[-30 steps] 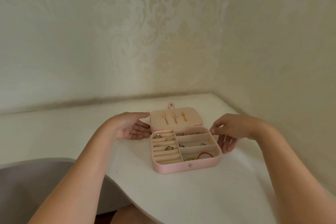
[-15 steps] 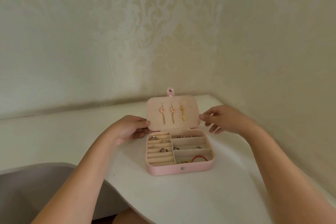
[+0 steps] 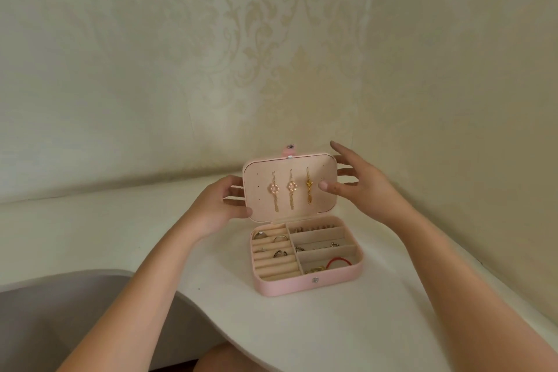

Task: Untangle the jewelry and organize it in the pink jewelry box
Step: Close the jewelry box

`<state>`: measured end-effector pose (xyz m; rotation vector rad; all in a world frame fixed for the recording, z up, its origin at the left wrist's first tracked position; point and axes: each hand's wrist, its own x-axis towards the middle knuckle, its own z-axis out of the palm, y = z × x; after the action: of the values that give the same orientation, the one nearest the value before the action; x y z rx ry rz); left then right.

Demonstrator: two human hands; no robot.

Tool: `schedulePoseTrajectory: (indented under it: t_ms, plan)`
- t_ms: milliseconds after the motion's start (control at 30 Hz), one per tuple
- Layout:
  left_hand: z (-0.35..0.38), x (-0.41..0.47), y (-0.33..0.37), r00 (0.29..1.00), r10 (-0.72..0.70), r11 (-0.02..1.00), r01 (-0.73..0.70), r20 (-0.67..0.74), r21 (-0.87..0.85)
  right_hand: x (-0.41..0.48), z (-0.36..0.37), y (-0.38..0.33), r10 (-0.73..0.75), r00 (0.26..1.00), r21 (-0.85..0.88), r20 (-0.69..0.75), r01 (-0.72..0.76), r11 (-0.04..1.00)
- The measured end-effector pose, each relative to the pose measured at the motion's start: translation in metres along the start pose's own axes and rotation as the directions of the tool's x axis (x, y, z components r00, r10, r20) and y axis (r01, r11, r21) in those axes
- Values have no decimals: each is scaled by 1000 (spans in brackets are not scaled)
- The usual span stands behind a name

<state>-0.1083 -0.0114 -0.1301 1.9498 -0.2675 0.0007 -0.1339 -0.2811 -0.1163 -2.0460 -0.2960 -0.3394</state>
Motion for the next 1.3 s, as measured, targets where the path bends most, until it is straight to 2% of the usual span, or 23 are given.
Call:
schedulePoseTrajectory:
  t_ms: [200, 267, 400, 467, 533, 600, 700, 767, 833, 933, 1100, 1200, 1300]
  plan:
    - [12, -30, 5, 977, 215, 976, -215, -8, -34, -17, 1, -7, -56, 997, 51, 48, 53, 997]
    - [15, -46, 3, 965, 260, 964, -262, 38, 38, -31, -1, -9, -58, 994, -30, 97, 61, 998]
    - [20, -70, -8, 945, 292, 923, -318, 144, 217, -64, -2, -3, -27, 955, -299, 296, 119, 947]
    - [21, -77, -10, 948, 272, 905, -311, 166, 289, -74, -2, -1, 17, 933, -384, 358, 131, 914]
    - [22, -79, -8, 949, 251, 892, -304, 191, 335, -80, -6, -3, 53, 919, -395, 391, 115, 912]
    - [24, -79, -4, 952, 213, 895, -281, 222, 346, -80, -12, -7, 83, 892, -354, 445, 90, 931]
    - [25, -81, 5, 959, 123, 941, -194, 257, 276, -82, -18, -9, 91, 835, -226, 543, 41, 973]
    - [30, -83, 13, 956, 79, 941, -165, 283, 295, -82, -18, -6, 80, 828, -179, 555, 25, 984]
    - [38, -83, 22, 938, 27, 867, -194, 345, 459, -79, -17, -3, 79, 830, -166, 552, 16, 986]
    - [51, -72, 37, 901, -95, 688, -249, 424, 682, -72, -16, -6, 100, 827, -183, 554, 4, 983]
    - [65, -47, 56, 857, -264, 567, -234, 444, 790, -66, -19, -10, 120, 810, -172, 574, -24, 985]
    - [74, -45, 56, 857, -244, 488, -296, 454, 821, -65, -19, -5, 121, 804, -160, 582, -33, 987]
    - [76, -47, 46, 878, -181, 481, -315, 444, 818, -64, -20, -5, 103, 794, -149, 599, -16, 989]
